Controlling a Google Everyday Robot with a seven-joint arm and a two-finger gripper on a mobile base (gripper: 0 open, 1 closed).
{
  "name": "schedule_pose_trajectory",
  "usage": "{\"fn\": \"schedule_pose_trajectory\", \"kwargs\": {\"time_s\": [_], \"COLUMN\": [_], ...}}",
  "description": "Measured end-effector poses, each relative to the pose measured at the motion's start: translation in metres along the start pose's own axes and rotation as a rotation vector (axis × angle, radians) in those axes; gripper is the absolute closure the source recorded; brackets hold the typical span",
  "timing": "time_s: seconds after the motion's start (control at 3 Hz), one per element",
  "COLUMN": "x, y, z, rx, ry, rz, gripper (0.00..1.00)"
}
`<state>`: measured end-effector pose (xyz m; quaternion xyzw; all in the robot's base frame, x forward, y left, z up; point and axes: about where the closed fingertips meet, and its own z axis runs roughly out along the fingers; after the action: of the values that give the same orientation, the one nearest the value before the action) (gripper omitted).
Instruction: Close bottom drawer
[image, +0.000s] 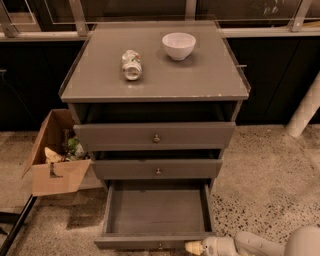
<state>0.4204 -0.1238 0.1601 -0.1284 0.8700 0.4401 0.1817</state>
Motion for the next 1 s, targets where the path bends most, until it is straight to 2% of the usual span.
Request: {"fn": "schedule_pose_trajectory", "kwargs": {"time_s": [0.33, 1.0], "x": [-0.013, -0.04], "y": [-0.005, -0.01], "z": [0.005, 0.018], "rx": [0.004, -0.021], "ry": [-0.033, -0.009], "rz": [-0.003, -0.011], "gripper": [1.0, 1.0]}}
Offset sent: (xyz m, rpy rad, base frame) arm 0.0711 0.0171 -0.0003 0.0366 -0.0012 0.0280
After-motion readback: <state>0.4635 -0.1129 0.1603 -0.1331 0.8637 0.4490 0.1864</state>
